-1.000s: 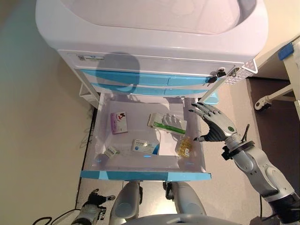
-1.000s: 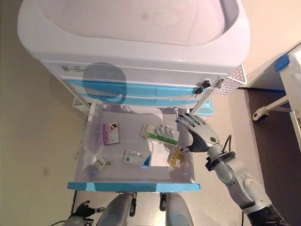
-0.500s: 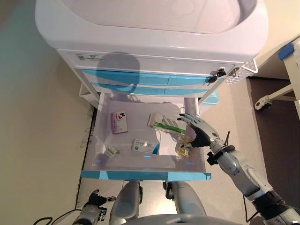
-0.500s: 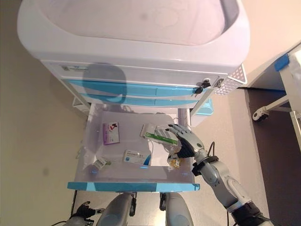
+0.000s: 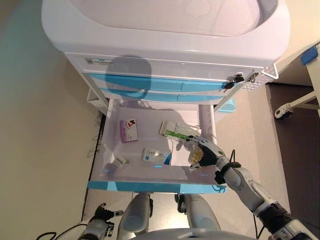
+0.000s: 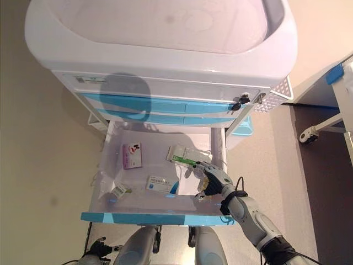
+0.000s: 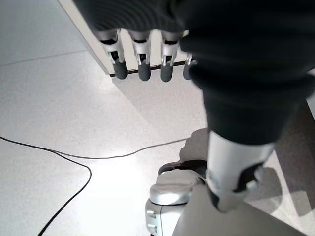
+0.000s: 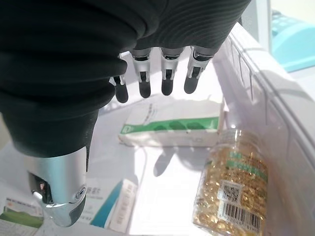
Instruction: Open the drawer and pick up the medicine
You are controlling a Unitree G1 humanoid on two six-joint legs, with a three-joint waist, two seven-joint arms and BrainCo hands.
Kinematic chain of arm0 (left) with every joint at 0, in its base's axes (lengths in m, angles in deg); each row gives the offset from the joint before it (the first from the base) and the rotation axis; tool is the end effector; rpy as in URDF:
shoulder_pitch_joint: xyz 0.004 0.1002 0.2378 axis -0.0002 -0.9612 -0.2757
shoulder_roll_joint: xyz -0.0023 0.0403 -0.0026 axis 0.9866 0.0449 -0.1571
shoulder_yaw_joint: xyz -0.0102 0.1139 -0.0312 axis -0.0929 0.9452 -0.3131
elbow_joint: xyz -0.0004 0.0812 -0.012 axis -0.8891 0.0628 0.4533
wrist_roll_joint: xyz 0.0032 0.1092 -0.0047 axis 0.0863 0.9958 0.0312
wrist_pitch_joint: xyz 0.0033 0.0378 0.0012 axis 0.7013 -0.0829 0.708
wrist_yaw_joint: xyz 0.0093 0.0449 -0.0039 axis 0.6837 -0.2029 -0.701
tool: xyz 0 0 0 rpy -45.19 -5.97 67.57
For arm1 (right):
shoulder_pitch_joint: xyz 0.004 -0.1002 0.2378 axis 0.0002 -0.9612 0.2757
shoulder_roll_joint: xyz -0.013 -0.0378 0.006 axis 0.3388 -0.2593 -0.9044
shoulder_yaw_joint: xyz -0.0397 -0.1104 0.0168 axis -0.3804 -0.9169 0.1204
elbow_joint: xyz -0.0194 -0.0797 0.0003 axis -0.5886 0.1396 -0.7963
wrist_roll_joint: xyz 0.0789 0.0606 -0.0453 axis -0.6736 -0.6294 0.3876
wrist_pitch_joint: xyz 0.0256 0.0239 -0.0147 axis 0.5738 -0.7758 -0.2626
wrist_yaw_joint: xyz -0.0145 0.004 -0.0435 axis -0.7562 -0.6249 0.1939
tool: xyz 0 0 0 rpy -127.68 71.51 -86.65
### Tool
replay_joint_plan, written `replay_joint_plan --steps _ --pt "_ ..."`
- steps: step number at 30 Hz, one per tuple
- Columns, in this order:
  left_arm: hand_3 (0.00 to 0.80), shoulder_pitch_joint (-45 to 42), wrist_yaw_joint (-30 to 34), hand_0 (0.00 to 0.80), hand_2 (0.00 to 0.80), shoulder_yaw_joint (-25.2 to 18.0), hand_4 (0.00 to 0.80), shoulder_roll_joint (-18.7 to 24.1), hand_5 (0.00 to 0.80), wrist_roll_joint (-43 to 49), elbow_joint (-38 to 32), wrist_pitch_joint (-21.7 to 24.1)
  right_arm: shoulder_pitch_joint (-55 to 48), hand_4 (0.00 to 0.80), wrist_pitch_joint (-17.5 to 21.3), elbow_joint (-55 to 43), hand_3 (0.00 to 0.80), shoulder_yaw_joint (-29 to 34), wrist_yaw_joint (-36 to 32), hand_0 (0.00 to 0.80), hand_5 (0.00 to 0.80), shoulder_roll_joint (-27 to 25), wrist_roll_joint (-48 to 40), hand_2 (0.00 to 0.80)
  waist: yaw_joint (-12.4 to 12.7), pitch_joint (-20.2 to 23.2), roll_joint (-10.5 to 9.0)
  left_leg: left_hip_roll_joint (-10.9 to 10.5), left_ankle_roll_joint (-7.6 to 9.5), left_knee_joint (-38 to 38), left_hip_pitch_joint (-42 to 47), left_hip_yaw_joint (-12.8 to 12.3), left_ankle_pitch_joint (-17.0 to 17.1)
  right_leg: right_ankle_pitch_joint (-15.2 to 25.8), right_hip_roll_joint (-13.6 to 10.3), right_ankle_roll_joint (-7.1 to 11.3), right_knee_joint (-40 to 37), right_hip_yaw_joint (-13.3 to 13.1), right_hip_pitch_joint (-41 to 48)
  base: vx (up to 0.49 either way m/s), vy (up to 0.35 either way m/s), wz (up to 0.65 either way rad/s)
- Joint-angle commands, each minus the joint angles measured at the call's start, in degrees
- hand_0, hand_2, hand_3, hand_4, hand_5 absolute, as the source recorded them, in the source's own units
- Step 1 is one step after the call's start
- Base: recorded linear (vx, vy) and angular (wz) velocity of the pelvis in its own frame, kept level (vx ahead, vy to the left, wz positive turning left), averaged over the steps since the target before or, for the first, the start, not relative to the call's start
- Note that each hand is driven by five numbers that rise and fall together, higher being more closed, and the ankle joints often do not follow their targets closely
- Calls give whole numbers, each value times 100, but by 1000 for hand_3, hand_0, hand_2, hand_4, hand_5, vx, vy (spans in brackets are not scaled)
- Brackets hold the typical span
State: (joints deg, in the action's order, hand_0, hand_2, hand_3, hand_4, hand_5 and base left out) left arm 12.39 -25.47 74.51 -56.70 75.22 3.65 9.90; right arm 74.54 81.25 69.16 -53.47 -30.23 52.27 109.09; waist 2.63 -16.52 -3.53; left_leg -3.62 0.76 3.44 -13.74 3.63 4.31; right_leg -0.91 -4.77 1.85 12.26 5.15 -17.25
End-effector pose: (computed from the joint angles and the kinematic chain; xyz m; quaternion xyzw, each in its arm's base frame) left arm 0.0937 0.2401 -0.1321 0.1953 0.5412 0.1030 0.8114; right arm 0.2105 -0.1835 0.0092 -0.5208 -0.0015 0.2173 0.8255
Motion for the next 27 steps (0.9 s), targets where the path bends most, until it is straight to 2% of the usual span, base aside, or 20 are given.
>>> replay_joint_plan --steps 1,17,27 --pt "0 -73 -119 0 0 52 0 9 0 -13 159 -39 135 0 -32 -310 0 -118 91 0 0 83 -49 0 80 120 -134 -335 209 169 -73 -24 -250 495 -223 493 2 -161 -88 0 0 0" --pt "0 -135 -127 0 0 162 0 -39 0 6 171 -60 76 0 -299 593 0 -87 249 0 0 359 -181 0 59 192 -39 -333 209 196 -76 -41 -266 491 -228 479 -6 -150 -80 0 0 0" --pt "0 -159 -279 0 0 286 0 -74 0 -38 138 -60 476 0 -469 1286 0 -153 721 0 0 663 -370 0 87 193 32 -349 228 203 -73 -45 -273 495 -239 487 18 -153 -98 0 0 0"
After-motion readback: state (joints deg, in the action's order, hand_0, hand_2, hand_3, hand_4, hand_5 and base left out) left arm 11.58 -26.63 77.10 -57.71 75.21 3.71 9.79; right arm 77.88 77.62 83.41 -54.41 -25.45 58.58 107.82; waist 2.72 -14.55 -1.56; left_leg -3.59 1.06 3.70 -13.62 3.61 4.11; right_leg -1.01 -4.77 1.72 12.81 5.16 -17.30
